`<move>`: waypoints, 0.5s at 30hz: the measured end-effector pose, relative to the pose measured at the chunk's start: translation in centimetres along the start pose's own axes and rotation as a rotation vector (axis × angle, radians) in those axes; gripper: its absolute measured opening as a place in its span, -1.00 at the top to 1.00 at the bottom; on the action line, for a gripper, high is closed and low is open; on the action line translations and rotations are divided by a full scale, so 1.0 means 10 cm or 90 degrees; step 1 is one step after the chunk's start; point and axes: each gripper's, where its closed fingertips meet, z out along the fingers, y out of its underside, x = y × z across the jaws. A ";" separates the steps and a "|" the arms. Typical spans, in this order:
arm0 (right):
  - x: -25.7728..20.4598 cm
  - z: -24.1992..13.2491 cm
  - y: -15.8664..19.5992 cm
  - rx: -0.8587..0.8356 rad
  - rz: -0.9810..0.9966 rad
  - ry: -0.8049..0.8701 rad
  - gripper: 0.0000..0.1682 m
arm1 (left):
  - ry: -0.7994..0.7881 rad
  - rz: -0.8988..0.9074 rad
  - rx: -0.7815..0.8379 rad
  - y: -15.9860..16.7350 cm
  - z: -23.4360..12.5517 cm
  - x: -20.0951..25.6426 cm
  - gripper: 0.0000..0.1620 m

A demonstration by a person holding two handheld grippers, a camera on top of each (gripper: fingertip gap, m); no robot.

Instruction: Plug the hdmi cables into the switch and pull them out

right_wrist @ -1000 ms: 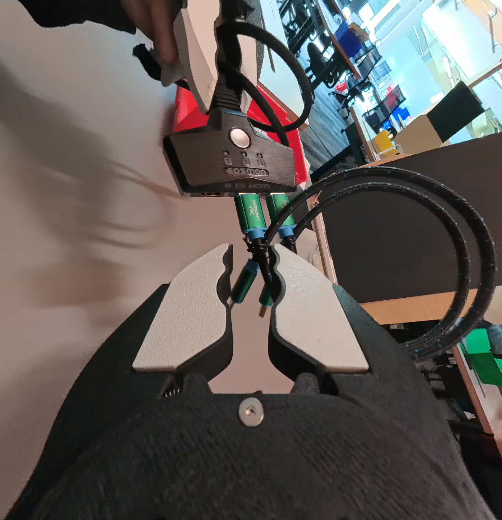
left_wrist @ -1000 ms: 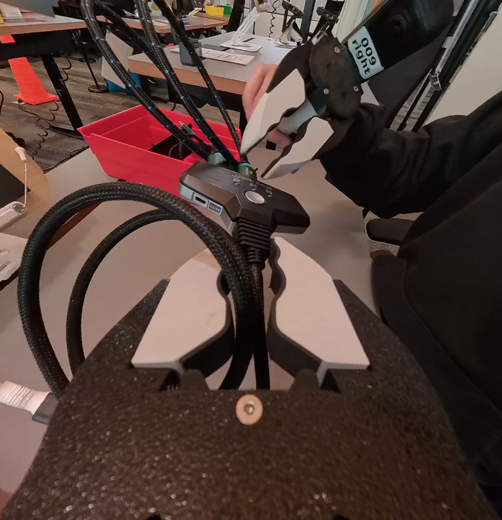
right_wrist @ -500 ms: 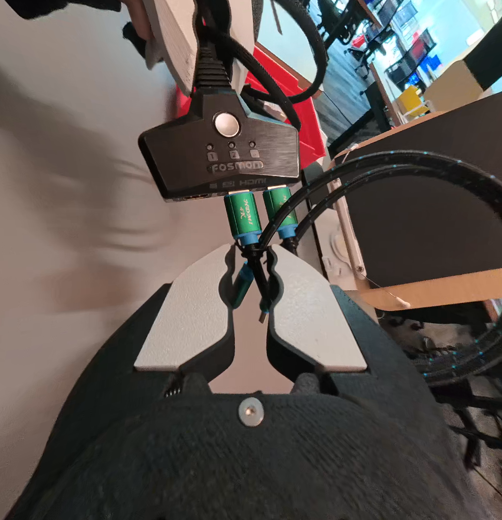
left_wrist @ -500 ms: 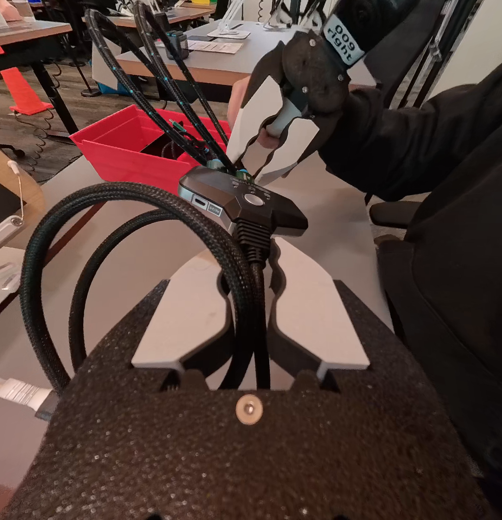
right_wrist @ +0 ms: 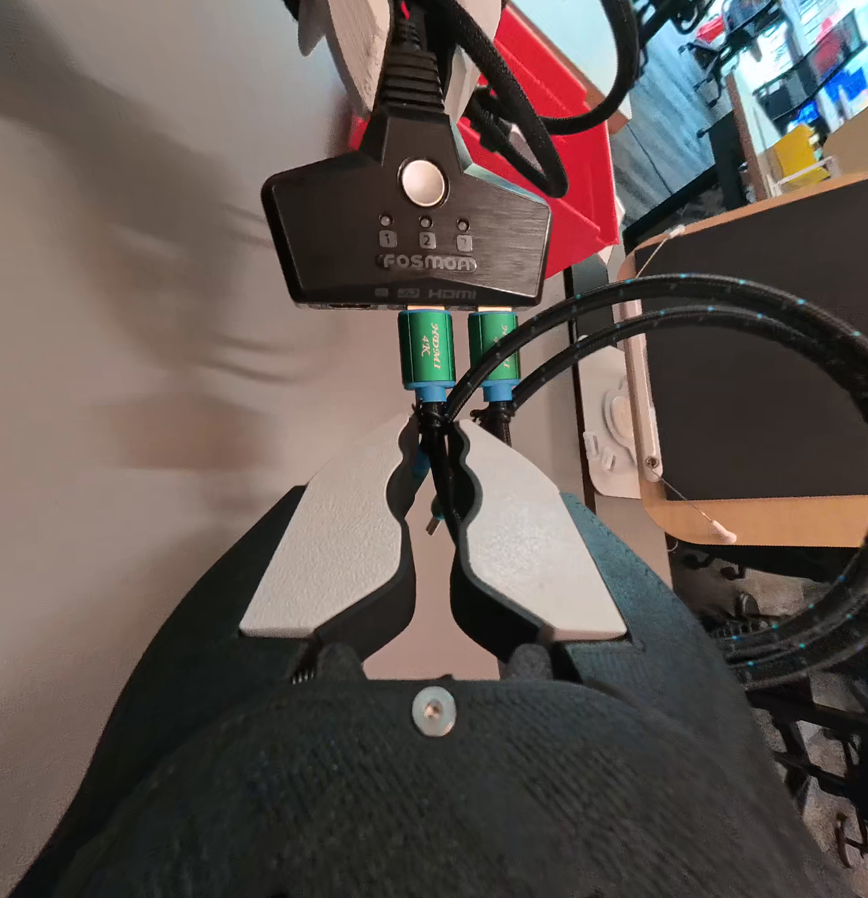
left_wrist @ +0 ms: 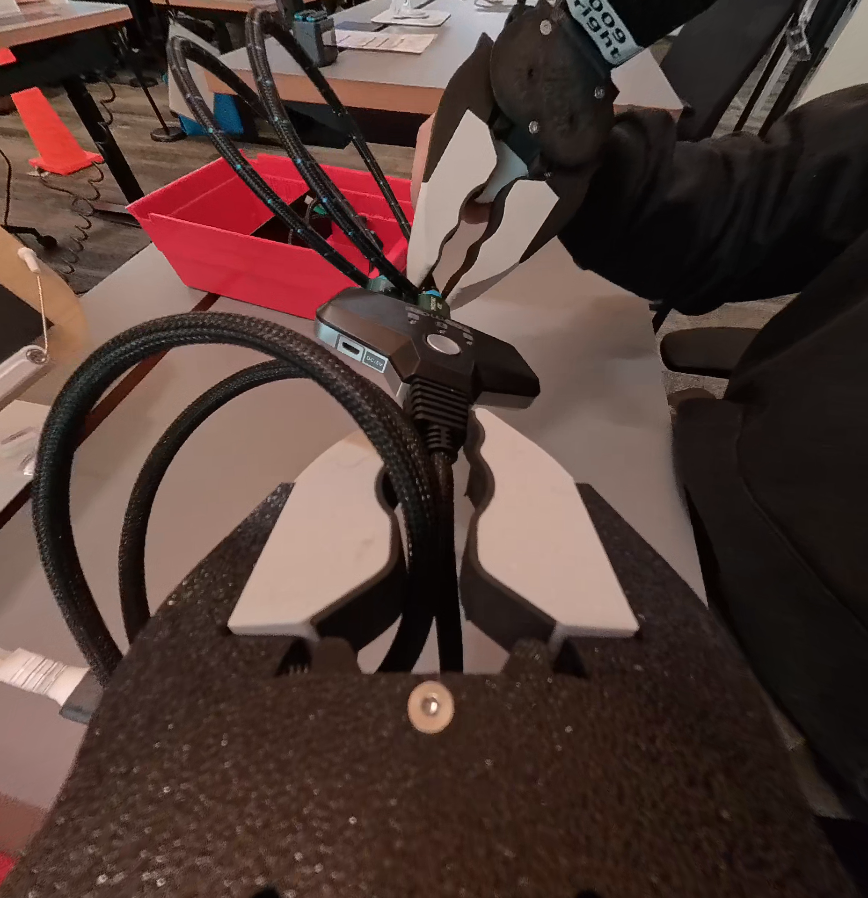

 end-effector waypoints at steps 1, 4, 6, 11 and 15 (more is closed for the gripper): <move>-0.01 -0.01 0.02 -0.007 0.004 -0.012 0.85 | 0.003 -0.003 -0.003 0.02 0.02 0.01 0.72; -0.06 -0.06 0.06 -0.032 -0.016 -0.041 0.85 | 0.007 0.006 -0.009 0.07 0.05 0.03 0.72; -0.08 -0.09 0.10 -0.056 -0.036 -0.055 0.86 | 0.000 0.020 -0.023 0.09 0.08 0.05 0.72; -0.15 -0.15 0.16 -0.092 -0.084 -0.076 0.86 | -0.006 0.026 -0.034 0.09 0.10 0.08 0.72; -0.02 -0.40 0.97 -0.250 -0.110 -0.060 0.87 | -0.099 -0.028 -0.023 0.15 -0.38 -0.19 0.72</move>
